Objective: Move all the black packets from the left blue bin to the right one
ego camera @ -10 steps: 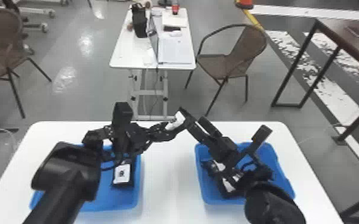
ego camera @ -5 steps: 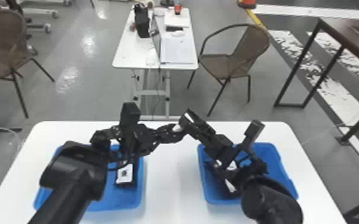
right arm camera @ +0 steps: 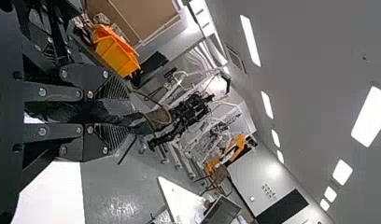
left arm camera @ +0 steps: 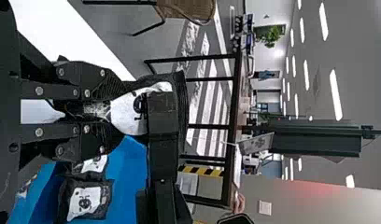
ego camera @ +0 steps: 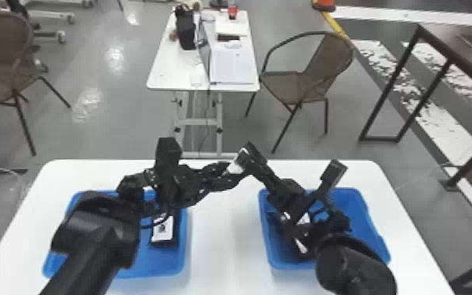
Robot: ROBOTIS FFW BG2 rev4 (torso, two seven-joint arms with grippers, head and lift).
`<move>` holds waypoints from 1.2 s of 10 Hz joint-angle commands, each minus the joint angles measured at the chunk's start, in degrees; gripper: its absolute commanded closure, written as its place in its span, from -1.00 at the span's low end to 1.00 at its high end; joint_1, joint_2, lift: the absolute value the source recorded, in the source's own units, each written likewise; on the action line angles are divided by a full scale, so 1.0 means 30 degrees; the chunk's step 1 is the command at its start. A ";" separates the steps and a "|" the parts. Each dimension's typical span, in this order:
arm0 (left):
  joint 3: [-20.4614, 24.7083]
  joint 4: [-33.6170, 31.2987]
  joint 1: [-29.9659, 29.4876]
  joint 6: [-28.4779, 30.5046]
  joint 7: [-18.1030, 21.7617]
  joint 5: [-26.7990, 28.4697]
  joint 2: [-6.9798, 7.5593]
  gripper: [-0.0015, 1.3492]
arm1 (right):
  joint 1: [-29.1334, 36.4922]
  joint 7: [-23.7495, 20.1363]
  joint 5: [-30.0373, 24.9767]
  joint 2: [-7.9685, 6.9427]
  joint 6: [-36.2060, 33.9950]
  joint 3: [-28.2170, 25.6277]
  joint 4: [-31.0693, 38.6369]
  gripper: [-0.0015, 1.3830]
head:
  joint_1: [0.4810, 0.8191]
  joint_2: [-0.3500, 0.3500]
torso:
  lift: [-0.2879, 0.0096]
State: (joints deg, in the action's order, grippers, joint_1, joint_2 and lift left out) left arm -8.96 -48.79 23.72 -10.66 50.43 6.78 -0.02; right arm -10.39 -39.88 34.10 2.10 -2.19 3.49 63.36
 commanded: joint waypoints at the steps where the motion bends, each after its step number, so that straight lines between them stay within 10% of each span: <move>1: 0.0908 -0.0056 -0.0524 -0.0078 -0.0110 -0.0120 -0.0043 -0.45 | 0.0213 -0.0007 0.0380 0.0092 0.0260 -0.0225 0.0091 0.60 | 0.27 -0.27 | 0.94; 2: 0.1465 -0.0584 -0.1080 -0.0019 -0.0110 -0.0530 -0.0043 -0.86 | 0.0418 0.0022 0.0351 0.0267 0.0260 -0.0811 0.0208 0.60 | 0.27 -0.25 | 0.94; 4: 0.3310 -0.3308 -0.2926 0.1153 -0.0403 -0.0559 -0.0043 -1.00 | 0.0799 0.0110 0.0263 0.1058 0.0084 -0.1895 0.0237 0.60 | 0.27 -0.27 | 0.94; 10: 0.6650 -0.7966 -0.6705 0.2823 -0.0462 -0.1585 0.0739 -0.89 | 0.0389 0.0432 -0.2461 0.1703 0.0553 -0.6085 -0.5095 0.60 | 0.27 -0.30 | 0.94; 11: 0.6709 -0.7996 -0.6735 0.2910 -0.0462 -0.1468 0.0797 -0.82 | -0.0227 0.0432 -0.3135 0.1908 0.0846 -0.6817 -0.6442 0.48 | 0.27 -0.32 | 0.94; 12: 0.6797 -0.7996 -0.6705 0.3116 -0.0462 -0.1116 0.0797 -0.82 | -0.0461 0.0696 -0.2930 0.2201 0.1783 -0.6847 -0.6940 -0.12 | 0.27 -0.36 | 0.94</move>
State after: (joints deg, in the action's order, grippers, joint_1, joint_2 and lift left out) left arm 11.29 -72.76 3.58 -1.51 49.04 2.97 2.34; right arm -11.30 -37.79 25.28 8.25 1.84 -16.76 43.62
